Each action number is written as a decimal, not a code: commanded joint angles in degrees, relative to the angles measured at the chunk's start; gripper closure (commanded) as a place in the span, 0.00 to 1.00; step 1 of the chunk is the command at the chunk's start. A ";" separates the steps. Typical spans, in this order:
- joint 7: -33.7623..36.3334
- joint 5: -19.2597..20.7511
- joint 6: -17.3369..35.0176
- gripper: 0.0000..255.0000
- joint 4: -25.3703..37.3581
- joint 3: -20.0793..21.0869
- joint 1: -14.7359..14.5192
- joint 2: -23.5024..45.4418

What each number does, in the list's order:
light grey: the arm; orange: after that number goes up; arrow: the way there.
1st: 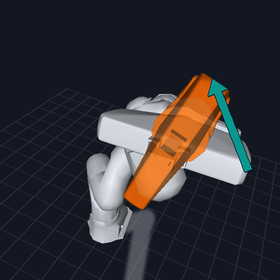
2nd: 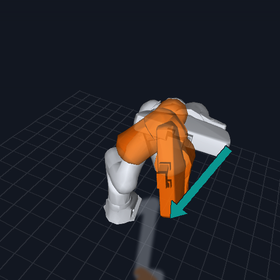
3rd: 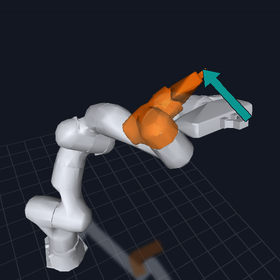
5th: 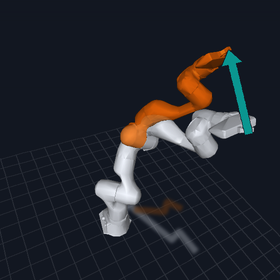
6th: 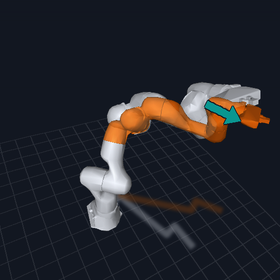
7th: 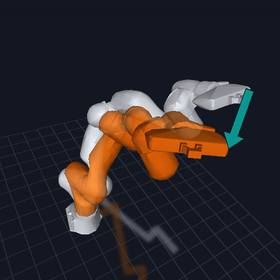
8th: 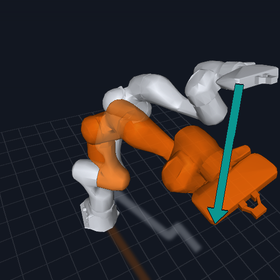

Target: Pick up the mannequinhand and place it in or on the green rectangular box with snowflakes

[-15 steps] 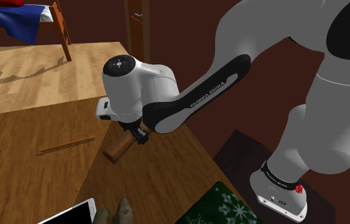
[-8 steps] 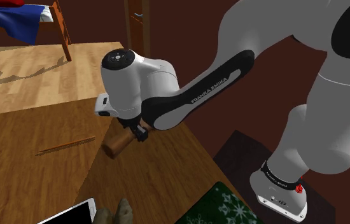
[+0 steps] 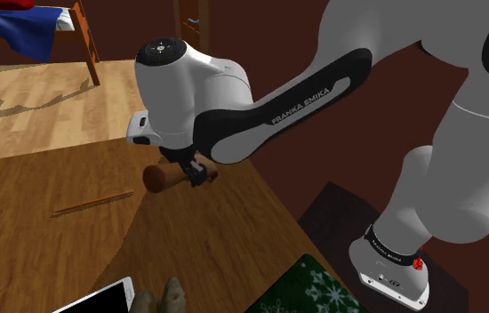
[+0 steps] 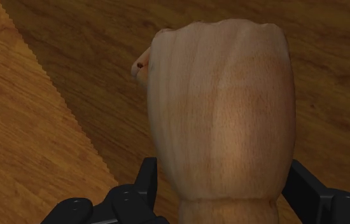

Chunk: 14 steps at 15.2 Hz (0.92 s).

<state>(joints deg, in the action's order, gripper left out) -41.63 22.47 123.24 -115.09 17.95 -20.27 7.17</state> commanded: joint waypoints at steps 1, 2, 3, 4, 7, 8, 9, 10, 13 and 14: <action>-0.65 -0.57 -1.34 1.00 0.85 0.10 0.01 -0.67; -0.97 -0.83 -1.98 1.00 1.25 0.14 0.02 -0.97; -1.28 -1.08 -2.63 1.00 1.67 0.18 0.02 -1.27; -1.58 -1.33 -3.28 1.00 2.10 0.21 0.03 -1.55; -2.46 -2.01 -5.25 1.00 3.46 0.30 0.04 -2.34; -2.74 -2.22 -5.91 1.00 3.95 0.32 0.03 -2.58; -3.02 -2.42 -6.58 1.00 4.44 0.35 0.03 -2.80; -3.29 -2.62 -7.25 1.00 4.95 0.37 0.03 -3.02; -4.07 -3.14 -9.28 1.00 6.56 0.43 0.01 -3.59; -4.32 -3.30 -9.96 1.00 7.12 0.45 0.01 -3.76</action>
<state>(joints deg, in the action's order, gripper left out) -45.73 19.31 114.07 -108.69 18.34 -20.22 3.55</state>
